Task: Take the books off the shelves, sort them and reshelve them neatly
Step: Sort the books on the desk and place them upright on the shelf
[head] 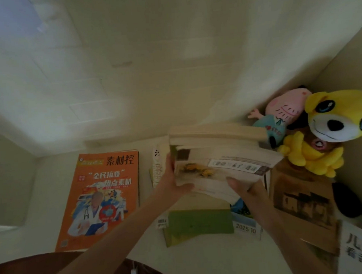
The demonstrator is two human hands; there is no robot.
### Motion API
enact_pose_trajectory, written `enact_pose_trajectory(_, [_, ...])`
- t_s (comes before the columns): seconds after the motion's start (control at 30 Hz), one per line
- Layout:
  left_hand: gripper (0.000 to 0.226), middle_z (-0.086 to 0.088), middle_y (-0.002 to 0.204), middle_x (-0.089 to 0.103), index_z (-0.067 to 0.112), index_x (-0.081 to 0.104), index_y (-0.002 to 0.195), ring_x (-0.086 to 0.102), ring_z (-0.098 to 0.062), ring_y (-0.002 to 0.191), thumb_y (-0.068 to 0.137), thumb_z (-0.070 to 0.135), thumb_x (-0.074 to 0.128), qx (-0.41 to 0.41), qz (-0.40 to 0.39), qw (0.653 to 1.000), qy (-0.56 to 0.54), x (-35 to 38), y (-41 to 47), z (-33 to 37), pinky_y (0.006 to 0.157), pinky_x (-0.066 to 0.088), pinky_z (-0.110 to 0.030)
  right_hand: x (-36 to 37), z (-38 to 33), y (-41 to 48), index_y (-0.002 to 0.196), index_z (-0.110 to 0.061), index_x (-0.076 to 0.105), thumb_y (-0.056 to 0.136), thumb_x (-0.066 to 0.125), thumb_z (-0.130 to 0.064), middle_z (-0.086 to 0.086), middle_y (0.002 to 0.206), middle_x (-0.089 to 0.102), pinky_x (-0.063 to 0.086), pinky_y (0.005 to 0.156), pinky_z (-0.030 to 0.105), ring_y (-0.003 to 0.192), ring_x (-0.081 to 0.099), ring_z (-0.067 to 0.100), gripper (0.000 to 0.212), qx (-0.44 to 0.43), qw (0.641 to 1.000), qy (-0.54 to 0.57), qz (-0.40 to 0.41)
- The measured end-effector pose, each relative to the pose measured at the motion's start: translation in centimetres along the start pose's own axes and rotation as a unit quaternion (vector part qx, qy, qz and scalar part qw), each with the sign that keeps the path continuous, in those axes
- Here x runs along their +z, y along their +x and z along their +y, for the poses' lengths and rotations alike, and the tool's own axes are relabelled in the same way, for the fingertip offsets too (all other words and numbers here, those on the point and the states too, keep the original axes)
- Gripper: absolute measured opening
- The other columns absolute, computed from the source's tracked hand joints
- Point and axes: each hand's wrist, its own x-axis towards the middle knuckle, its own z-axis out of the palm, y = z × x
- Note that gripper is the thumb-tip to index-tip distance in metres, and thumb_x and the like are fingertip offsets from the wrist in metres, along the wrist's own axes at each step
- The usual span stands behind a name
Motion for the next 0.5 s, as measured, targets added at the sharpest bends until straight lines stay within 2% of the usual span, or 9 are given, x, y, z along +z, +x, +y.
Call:
enact_pose_trajectory(0.03, [0.077,0.016,0.117,0.048,0.034,0.025,0.122,0.051,-0.016,0.119,0.073,0.000,0.073,-0.012,0.007,1.000,0.000,-0.4,0.3,0.0,0.084,0.054,-0.027,0.2,-0.1,0.2,0.123,-0.026,0.053,0.073,0.073,-0.047,-0.021,0.113,0.067,0.052,0.091,0.021,0.109,0.060,-0.002,0.058,-0.009,1.000,0.004,-0.001])
enact_pose_trajectory(0.1, [0.090,0.010,0.124,0.049,0.032,0.017,0.133,0.052,-0.016,0.121,0.067,0.022,0.078,-0.023,-0.005,1.000,0.001,-1.3,1.0,0.6,0.092,0.052,-0.036,0.8,-1.1,0.6,0.128,-0.024,0.049,0.078,0.067,-0.033,-0.017,0.114,0.067,0.052,0.083,0.017,0.109,0.061,0.004,0.053,-0.025,0.999,0.021,0.006])
enact_pose_trajectory(0.17, [0.096,0.012,0.123,0.047,0.019,0.012,0.140,0.054,0.001,0.113,0.070,0.020,0.078,-0.039,-0.033,0.999,0.009,-1.9,1.5,1.3,0.090,0.050,-0.023,1.0,-2.1,1.2,0.132,-0.021,0.047,0.084,0.062,-0.020,-0.008,0.118,0.066,0.055,0.080,0.021,0.108,0.064,0.009,0.050,-0.016,0.999,0.041,0.008])
enact_pose_trajectory(0.2, [0.090,0.016,0.121,0.047,0.017,0.013,0.142,0.054,0.007,0.106,0.076,0.015,0.074,-0.049,-0.046,0.997,0.028,-1.9,1.5,1.6,0.086,0.050,-0.017,0.6,-2.4,1.5,0.133,-0.019,0.047,0.087,0.061,-0.020,-0.003,0.119,0.066,0.057,0.078,0.024,0.106,0.065,0.013,0.049,0.006,0.999,0.040,0.003])
enact_pose_trajectory(0.23, [0.081,0.015,0.120,0.049,0.016,0.017,0.143,0.056,0.006,0.102,0.081,0.015,0.070,-0.071,-0.053,0.995,0.044,-1.9,1.4,1.7,0.084,0.051,-0.016,0.4,-2.8,1.8,0.133,-0.018,0.047,0.088,0.061,-0.022,0.001,0.119,0.067,0.058,0.075,0.026,0.103,0.067,0.017,0.047,0.036,0.998,0.051,-0.011])
enact_pose_trajectory(0.33, [0.049,-0.003,0.130,0.054,0.020,0.042,0.127,0.058,-0.013,0.107,0.085,0.025,0.066,-0.169,-0.039,0.983,0.065,-1.4,0.8,0.1,0.095,0.050,-0.033,-0.1,-1.3,2.1,0.127,-0.015,0.054,0.088,0.062,-0.030,0.005,0.112,0.068,0.058,0.066,0.027,0.093,0.068,0.021,0.042,0.145,0.989,0.018,-0.015])
enact_pose_trajectory(0.37, [0.048,-0.006,0.139,0.045,0.021,0.044,0.127,0.051,-0.018,0.118,0.085,0.029,0.066,-0.198,-0.032,0.975,0.092,-1.3,0.6,-0.7,0.102,0.043,-0.036,0.2,-0.4,2.1,0.125,-0.013,0.056,0.088,0.063,-0.032,0.005,0.109,0.069,0.057,0.066,0.027,0.091,0.068,0.020,0.042,0.184,0.983,0.008,-0.020])
enact_pose_trajectory(0.43, [0.066,-0.006,0.153,0.018,0.020,0.038,0.139,0.021,-0.023,0.140,0.083,0.038,0.068,-0.237,-0.044,0.956,0.168,-0.9,0.2,-2.3,0.114,0.024,-0.037,1.1,1.1,1.6,0.124,-0.013,0.056,0.083,0.067,-0.039,0.005,0.110,0.066,0.058,0.067,0.029,0.093,0.066,0.020,0.049,0.237,0.971,-0.012,-0.012])
enact_pose_trajectory(0.5, [0.079,-0.005,0.157,0.004,0.022,0.030,0.145,0.003,-0.021,0.145,0.080,0.045,0.068,-0.250,-0.042,0.952,0.174,-0.6,-0.1,-3.1,0.117,0.016,-0.039,1.2,2.8,1.8,0.131,-0.017,0.050,0.070,0.074,-0.058,0.006,0.135,0.048,0.055,0.089,0.041,0.115,0.054,0.027,0.078,0.231,0.969,-0.087,0.010])
